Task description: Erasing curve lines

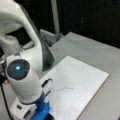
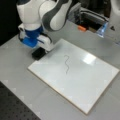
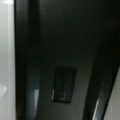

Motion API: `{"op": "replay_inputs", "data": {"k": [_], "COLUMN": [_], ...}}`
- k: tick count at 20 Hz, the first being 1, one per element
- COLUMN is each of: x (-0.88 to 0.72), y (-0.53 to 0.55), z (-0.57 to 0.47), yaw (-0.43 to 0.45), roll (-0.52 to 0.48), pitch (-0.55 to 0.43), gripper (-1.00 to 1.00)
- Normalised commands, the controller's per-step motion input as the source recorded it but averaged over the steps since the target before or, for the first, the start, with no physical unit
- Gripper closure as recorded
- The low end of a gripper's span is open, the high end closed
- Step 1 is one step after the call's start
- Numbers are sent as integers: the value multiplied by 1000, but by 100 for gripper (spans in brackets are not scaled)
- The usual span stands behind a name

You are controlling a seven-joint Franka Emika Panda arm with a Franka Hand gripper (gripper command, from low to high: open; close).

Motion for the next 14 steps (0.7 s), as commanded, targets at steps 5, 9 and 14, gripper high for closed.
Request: {"op": "replay_inputs", "data": {"k": [5, 9, 14], "x": [-61, -75, -68], "y": [46, 50, 40], "z": [-180, -165, -123], "yaw": [-176, -164, -156], "roll": [41, 34, 37], "pitch": [-139, -149, -160], "gripper": [-100, -100, -100]}}
